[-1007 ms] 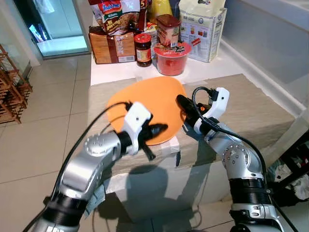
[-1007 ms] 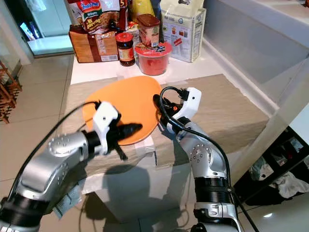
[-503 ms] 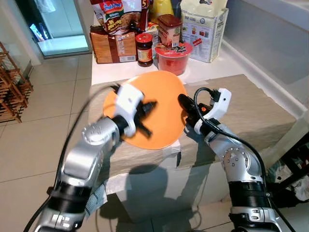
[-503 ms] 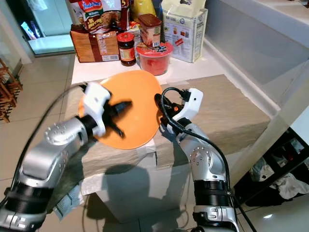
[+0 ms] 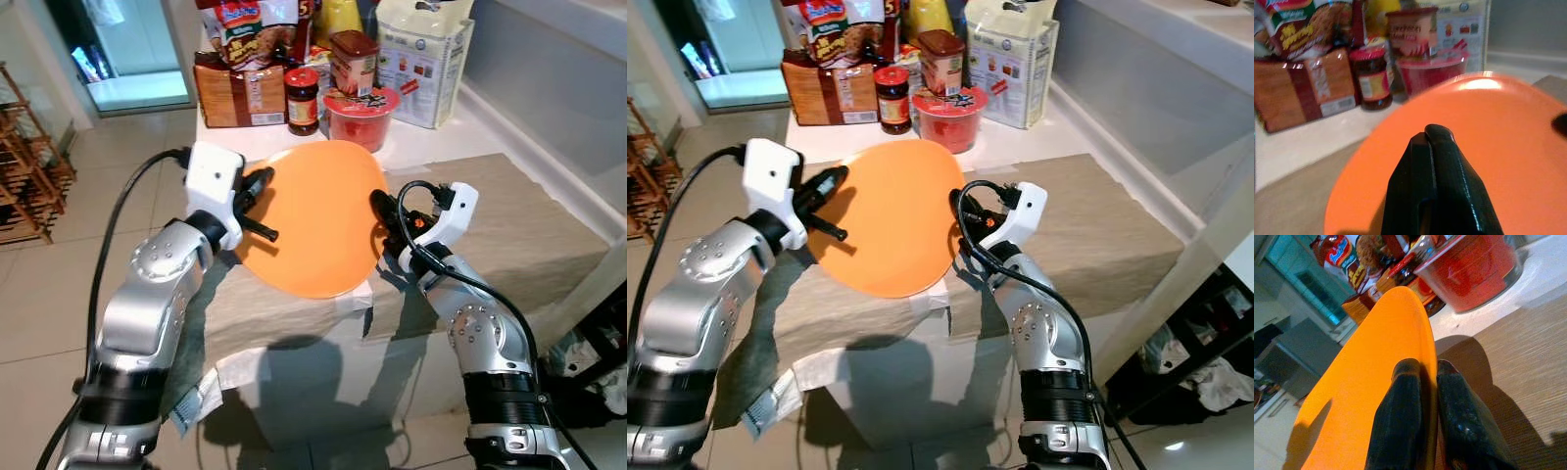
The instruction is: Setting the table
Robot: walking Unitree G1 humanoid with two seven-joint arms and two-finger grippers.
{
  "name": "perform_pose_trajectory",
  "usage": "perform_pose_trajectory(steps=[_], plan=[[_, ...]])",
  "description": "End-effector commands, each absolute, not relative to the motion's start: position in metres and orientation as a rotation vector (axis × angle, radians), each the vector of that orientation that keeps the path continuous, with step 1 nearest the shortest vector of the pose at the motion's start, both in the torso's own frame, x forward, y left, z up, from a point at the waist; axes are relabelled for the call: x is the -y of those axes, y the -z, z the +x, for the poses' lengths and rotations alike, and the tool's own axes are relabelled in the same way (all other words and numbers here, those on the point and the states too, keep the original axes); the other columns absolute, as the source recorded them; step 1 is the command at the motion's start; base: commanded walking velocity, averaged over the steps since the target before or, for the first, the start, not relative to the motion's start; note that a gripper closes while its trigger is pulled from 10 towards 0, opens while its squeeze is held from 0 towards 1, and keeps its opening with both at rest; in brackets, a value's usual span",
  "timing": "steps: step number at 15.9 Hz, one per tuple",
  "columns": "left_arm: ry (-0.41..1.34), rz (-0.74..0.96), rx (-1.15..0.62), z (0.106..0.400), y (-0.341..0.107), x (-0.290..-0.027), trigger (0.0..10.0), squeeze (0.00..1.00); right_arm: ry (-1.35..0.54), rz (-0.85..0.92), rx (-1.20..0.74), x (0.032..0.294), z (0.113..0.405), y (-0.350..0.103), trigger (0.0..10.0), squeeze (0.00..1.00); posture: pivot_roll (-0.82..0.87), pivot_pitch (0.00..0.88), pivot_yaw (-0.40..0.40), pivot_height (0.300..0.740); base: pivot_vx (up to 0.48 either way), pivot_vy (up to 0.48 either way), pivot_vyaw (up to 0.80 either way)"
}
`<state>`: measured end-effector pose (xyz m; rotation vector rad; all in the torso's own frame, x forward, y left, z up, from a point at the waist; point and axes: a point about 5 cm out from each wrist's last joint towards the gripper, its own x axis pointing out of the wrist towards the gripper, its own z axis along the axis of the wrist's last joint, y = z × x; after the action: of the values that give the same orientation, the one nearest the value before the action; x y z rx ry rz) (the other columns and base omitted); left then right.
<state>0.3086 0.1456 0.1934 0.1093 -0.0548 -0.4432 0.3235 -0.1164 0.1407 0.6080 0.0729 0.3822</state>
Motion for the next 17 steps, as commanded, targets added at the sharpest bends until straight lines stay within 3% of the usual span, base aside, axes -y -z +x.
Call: perform_pose_trajectory(steps=[1, 5, 8, 17], plan=[[0.413, 0.102, 0.029, 0.305, -0.185, -0.148, 10.0, 0.0, -0.283, 0.499, -0.125, 0.129, 0.321, -0.123, 0.0, 0.0, -0.08, 0.0, 0.067, 0.74, 0.0, 0.0, 0.0], [0.393, 0.059, -0.034, 0.291, -0.163, -0.138, 10.0, 0.0, -0.305, 0.396, -0.01, 0.124, 0.323, -0.139, 0.0, 0.0, -0.08, 0.0, 0.063, 0.74, 0.0, 0.0, 0.0], [0.245, 0.042, -0.087, 0.284, -0.136, -0.149, 10.0, 0.0, -0.26, 0.172, 0.145, 0.126, 0.324, -0.156, 0.0, 0.0, -0.08, 0.0, 0.061, 0.74, 0.0, 0.0, 0.0], [0.174, 0.013, -0.071, 0.284, -0.131, -0.151, 10.0, 0.0, -0.125, -0.121, 0.395, 0.135, 0.32, -0.178, 0.0, 0.0, -0.09, 0.0, 0.064, 0.74, 0.0, 0.0, 0.0]])
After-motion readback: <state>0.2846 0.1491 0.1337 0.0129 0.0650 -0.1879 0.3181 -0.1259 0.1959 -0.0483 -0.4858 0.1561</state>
